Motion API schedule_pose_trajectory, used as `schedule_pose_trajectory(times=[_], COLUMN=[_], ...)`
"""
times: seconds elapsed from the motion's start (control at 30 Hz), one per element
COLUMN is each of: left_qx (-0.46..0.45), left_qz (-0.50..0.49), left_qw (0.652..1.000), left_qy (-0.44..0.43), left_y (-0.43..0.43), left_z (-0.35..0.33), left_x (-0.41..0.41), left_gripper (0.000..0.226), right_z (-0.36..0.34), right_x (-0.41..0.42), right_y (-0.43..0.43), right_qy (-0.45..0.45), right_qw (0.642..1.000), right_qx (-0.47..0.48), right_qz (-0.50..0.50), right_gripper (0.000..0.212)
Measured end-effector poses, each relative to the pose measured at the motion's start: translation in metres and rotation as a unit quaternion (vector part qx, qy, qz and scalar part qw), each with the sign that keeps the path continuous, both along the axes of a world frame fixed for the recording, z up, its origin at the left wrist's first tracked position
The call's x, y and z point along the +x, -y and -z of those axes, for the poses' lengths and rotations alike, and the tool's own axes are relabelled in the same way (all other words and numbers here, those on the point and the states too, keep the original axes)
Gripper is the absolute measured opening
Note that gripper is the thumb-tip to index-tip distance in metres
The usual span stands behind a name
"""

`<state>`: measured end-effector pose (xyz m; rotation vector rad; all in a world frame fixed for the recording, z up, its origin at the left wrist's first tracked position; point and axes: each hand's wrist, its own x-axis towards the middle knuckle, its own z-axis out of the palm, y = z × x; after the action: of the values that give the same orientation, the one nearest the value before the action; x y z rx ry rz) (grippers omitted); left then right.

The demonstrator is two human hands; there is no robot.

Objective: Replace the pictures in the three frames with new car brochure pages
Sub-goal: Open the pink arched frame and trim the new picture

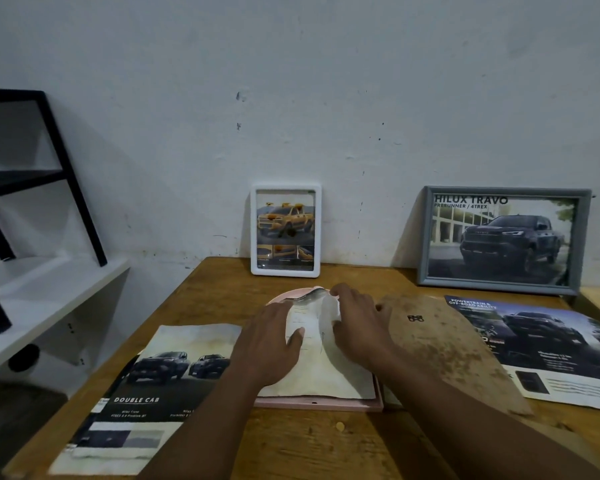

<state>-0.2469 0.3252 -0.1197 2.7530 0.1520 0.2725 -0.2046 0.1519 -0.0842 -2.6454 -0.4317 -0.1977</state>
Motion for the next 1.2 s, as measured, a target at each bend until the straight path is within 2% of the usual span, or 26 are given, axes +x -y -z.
schedule_pose_trajectory(times=[0.1,0.23,0.3,0.43,0.57,0.63,0.8,1.0,1.2], left_qx=[-0.02,-0.096,-0.129,-0.128,-0.172,-0.195,-0.183,-0.198,-0.074], left_qz=[0.009,0.029,0.021,0.024,0.046,0.066,0.145,0.209,0.282], left_qw=[0.999,0.991,0.983,0.978,0.962,0.953,0.946,0.944,0.952], left_qy=[0.026,0.091,0.125,0.166,0.207,0.221,0.225,0.16,0.098], left_y=[-0.002,-0.004,-0.005,0.005,0.038,0.061,0.13,0.226,0.288], left_z=[0.002,-0.001,-0.006,-0.022,-0.04,-0.047,-0.061,-0.061,-0.037], left_x=[-0.001,-0.005,-0.007,-0.009,-0.001,0.005,0.025,0.047,0.065], left_gripper=[0.064,0.059,0.06,0.062,0.045,0.034,0.024,0.029,0.03], right_z=[-0.003,-0.017,-0.028,-0.054,-0.072,-0.078,-0.082,-0.079,-0.049], right_x=[-0.006,-0.01,-0.009,-0.002,0.007,0.01,0.013,0.024,0.035], right_y=[-0.002,0.002,0.008,0.032,0.074,0.101,0.183,0.276,0.335], right_qy=[0.024,0.057,0.058,0.042,0.033,0.044,0.07,0.043,-0.004], right_qw=[0.993,0.969,0.961,0.95,0.944,0.946,0.968,0.983,0.983], right_qx=[0.106,0.223,0.258,0.307,0.329,0.319,0.228,0.118,0.056], right_qz=[-0.042,-0.084,-0.076,-0.031,0.019,0.036,0.073,0.135,0.172], right_gripper=[0.057,0.048,0.046,0.047,0.048,0.047,0.038,0.025,0.024])
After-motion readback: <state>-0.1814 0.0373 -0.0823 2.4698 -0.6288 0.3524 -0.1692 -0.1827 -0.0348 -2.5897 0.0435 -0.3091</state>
